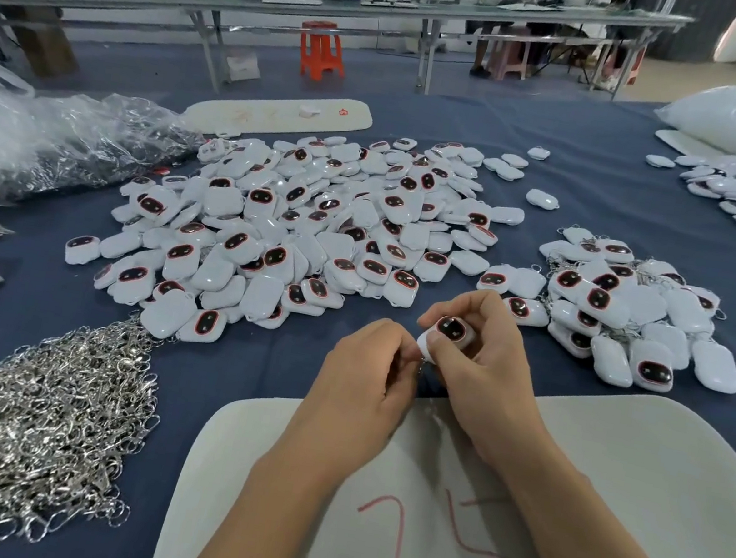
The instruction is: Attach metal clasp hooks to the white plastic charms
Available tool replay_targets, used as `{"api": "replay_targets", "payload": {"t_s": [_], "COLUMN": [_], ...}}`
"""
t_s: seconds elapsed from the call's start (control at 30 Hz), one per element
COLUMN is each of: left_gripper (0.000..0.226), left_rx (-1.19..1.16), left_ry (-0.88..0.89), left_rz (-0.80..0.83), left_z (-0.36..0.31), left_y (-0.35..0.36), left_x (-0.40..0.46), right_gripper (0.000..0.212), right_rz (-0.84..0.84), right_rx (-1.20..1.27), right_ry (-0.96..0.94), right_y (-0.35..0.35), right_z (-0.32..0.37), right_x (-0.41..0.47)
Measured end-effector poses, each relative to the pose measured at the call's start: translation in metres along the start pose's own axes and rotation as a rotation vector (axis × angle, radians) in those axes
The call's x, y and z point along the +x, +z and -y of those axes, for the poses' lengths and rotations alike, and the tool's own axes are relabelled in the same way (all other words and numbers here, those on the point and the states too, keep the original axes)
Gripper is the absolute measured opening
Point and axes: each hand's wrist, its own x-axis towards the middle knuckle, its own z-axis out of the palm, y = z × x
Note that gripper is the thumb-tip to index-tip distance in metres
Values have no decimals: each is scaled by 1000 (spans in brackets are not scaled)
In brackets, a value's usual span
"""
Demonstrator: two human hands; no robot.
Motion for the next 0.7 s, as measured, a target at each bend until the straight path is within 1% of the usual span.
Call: {"api": "replay_targets", "payload": {"t_s": [0.27, 0.4, 0.5, 0.63, 0.7], "left_gripper": [16, 16, 15, 15, 17], "left_rx": [-10, 4, 10, 39, 19], "left_ry": [-87, -113, -130, -177, -192], "left_rz": [-63, -81, -89, -97, -128], "left_z": [-7, -12, -15, -15, -18], "left_y": [8, 11, 13, 16, 18], "left_x": [-3, -2, -1, -2, -5], "right_gripper": [31, 37, 30, 34, 33], "right_rz": [-29, -33, -46, -112, -138], "right_rx": [-54, 9, 19, -75, -117], "right_ry": [-47, 40, 66, -12, -44], "right_y": [0, -1, -3, 2, 4], "right_z": [0, -1, -1, -1, 1], "right_x": [0, 0, 2, -2, -4]}}
